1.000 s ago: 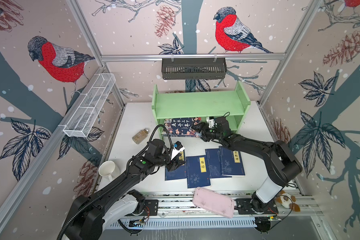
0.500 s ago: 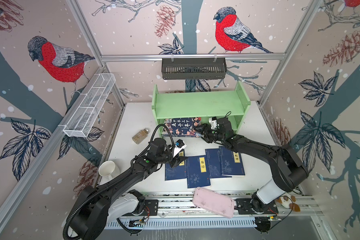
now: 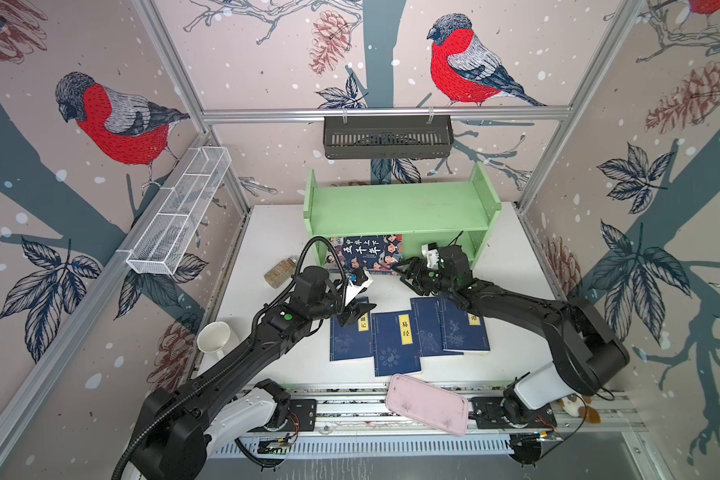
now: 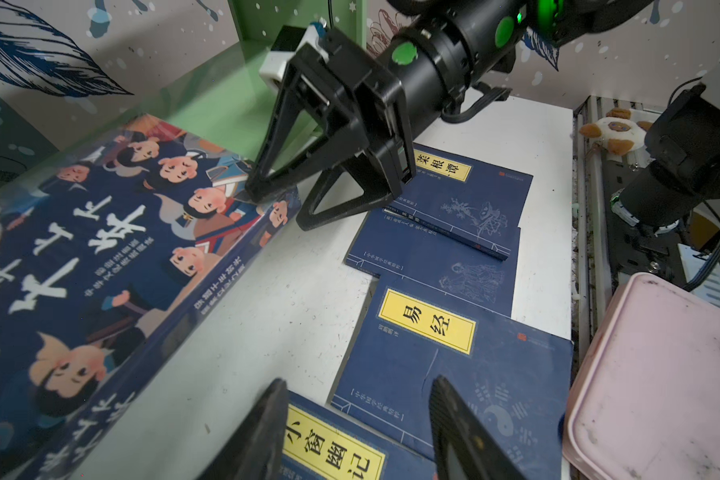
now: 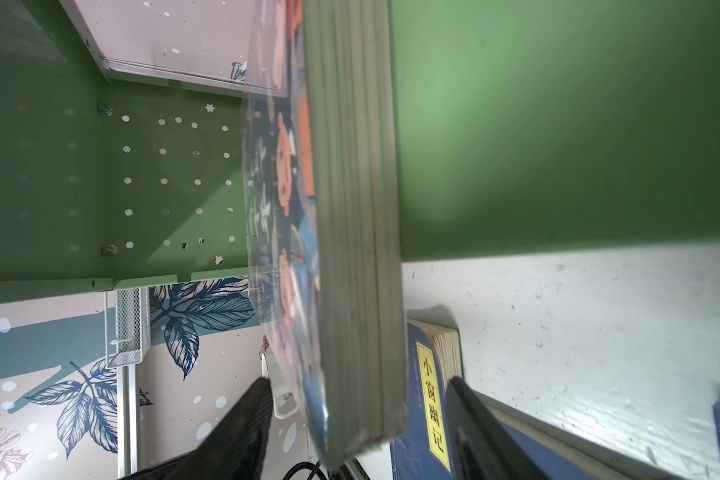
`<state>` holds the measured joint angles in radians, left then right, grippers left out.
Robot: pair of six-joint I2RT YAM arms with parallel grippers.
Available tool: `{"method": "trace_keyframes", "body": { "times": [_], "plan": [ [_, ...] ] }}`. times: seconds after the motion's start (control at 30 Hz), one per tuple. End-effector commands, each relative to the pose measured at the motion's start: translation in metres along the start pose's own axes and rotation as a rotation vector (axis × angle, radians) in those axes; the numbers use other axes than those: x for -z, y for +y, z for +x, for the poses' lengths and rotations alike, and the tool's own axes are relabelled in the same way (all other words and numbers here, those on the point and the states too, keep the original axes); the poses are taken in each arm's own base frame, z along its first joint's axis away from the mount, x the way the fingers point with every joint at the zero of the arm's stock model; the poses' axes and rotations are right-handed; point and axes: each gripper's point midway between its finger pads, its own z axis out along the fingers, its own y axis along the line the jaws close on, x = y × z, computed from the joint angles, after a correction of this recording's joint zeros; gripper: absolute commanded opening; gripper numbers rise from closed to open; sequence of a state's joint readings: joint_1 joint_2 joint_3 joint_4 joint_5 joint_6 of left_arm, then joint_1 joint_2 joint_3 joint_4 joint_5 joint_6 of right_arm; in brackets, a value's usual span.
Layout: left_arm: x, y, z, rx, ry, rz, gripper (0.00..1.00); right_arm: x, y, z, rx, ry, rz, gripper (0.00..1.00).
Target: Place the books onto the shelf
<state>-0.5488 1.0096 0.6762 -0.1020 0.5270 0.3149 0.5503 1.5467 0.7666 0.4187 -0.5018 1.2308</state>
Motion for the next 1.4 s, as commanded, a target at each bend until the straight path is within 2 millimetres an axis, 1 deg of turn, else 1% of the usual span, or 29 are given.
{"method": "trace_keyframes", "body": {
  "times": [0.0, 0.07, 0.17, 0.27, 0.4, 0.47, 0.57, 0.7, 0.77, 0.87, 0.93, 1.0, 1.17, 1.2, 1.27, 1.37],
  "plan": [
    [0.013, -0.015, 0.004, -0.033, 0.056, 0.057, 0.55, -0.001, 0.018, -0.002, 0.026, -0.005, -0.087, 0.65],
    [0.022, -0.018, -0.001, -0.047, 0.069, 0.057, 0.55, -0.003, 0.02, -0.002, 0.024, -0.001, -0.101, 0.63],
    [0.035, -0.009, -0.017, -0.03, 0.075, -0.013, 0.55, -0.004, 0.021, -0.002, 0.023, 0.005, -0.116, 0.59],
    [0.052, 0.004, -0.039, -0.011, 0.055, -0.105, 0.55, -0.004, 0.024, -0.001, 0.028, 0.009, -0.128, 0.56],
    [0.073, 0.015, -0.066, 0.003, 0.008, -0.175, 0.55, -0.005, 0.025, -0.002, 0.034, 0.008, -0.132, 0.51],
    [0.077, 0.021, -0.068, 0.034, 0.002, -0.207, 0.55, -0.006, 0.027, -0.002, 0.038, 0.01, -0.137, 0.48],
    [0.086, 0.038, -0.072, 0.095, -0.022, -0.307, 0.55, -0.008, 0.03, -0.003, 0.041, 0.016, -0.148, 0.44],
    [0.102, 0.059, -0.075, 0.141, -0.044, -0.439, 0.54, -0.011, 0.034, -0.004, 0.046, 0.021, -0.165, 0.35],
    [0.11, 0.069, -0.072, 0.162, -0.05, -0.506, 0.54, -0.012, 0.035, -0.005, 0.047, 0.025, -0.171, 0.32],
    [0.121, 0.082, -0.066, 0.198, -0.06, -0.596, 0.54, -0.014, 0.037, -0.006, 0.049, 0.024, -0.177, 0.32],
    [0.126, 0.09, -0.058, 0.222, -0.054, -0.653, 0.52, -0.016, 0.037, -0.007, 0.048, 0.028, -0.178, 0.32],
    [0.129, 0.096, -0.051, 0.247, -0.051, -0.695, 0.51, -0.018, 0.037, -0.008, 0.047, 0.032, -0.179, 0.32],
    [0.135, 0.108, -0.033, 0.306, -0.052, -0.772, 0.51, -0.021, 0.034, -0.012, 0.041, 0.031, -0.179, 0.32],
    [0.136, 0.11, -0.03, 0.312, -0.048, -0.785, 0.51, -0.021, 0.035, -0.012, 0.041, 0.031, -0.181, 0.33],
    [0.136, 0.114, -0.023, 0.319, -0.04, -0.812, 0.51, -0.021, 0.033, -0.013, 0.034, 0.03, -0.178, 0.38],
    [0.137, 0.122, -0.005, 0.343, -0.014, -0.87, 0.49, -0.02, 0.033, -0.013, 0.034, 0.029, -0.178, 0.46]
  ]
}}
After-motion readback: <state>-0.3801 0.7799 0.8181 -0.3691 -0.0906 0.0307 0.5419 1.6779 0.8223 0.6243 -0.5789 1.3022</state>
